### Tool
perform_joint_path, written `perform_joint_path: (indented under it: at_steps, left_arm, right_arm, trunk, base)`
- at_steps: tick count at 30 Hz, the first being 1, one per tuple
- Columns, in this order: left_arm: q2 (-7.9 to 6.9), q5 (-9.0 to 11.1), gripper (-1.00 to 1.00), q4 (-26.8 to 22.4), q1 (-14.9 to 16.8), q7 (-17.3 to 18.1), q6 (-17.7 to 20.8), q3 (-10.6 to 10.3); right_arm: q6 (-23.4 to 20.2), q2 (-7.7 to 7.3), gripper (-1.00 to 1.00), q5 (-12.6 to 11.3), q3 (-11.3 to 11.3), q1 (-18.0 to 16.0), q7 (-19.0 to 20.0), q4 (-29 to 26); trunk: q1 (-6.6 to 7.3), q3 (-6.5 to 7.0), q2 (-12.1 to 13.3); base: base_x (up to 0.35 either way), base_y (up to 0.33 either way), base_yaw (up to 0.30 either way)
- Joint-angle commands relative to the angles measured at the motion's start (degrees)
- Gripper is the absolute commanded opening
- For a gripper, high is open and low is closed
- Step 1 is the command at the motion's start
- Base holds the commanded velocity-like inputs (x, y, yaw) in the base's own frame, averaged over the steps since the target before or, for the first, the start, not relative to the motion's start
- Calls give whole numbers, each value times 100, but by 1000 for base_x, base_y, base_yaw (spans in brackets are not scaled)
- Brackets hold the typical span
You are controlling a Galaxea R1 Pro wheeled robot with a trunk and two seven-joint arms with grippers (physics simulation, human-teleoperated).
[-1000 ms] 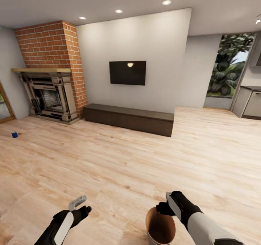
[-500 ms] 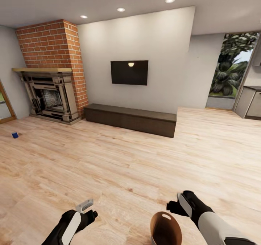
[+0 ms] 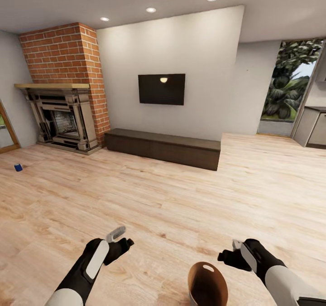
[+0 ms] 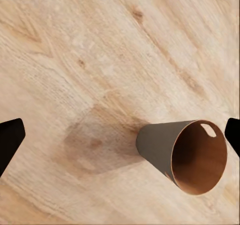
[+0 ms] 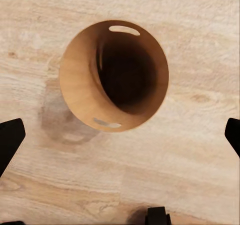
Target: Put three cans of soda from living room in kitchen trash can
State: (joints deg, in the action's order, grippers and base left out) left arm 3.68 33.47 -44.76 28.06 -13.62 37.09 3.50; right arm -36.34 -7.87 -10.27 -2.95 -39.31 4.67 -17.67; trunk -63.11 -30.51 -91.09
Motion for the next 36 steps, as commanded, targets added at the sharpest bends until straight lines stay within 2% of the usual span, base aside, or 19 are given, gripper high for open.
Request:
perform_joint_path:
  at_steps: [1, 6, 8, 16, 25, 36]
  left_arm:
    - [9, 195, 100, 6, 100, -24, 46, -14]
    - [75, 571, 100, 181, 204, -17, 54, -37]
    - [127, 607, 100, 217, 212, -11, 27, -40]
    - [159, 599, 100, 333, 217, -11, -4, -47]
    - [162, 583, 100, 376, 217, -46, -9, -50]
    - [168, 582, 100, 380, 217, -58, -14, -51]
  right_arm:
    - [-7, -50, 100, 2, 8, 1, 155, 0]
    - [-237, -107, 100, 16, 21, 2, 397, -11]
    - [-288, -120, 100, 22, 12, 2, 423, -19]
    - [-326, -152, 100, 8, -13, -12, 390, -28]
    - [-330, -293, 100, -6, -42, -79, 378, -43]
    - [-330, -331, 100, -9, -40, -150, 377, -27]
  trunk:
    - [-23, -19, -42]
    - [-133, -109, -242]
    - [-176, -144, -322]
    - [-352, -288, -643]
    - [-550, -450, -1004]
    - [-791, -647, -1445]
  base:
    - [0, 0, 0]
    - [0, 0, 0]
    - [0, 0, 0]
    - [0, 0, 0]
    - [0, 0, 0]
    - [0, 0, 0]
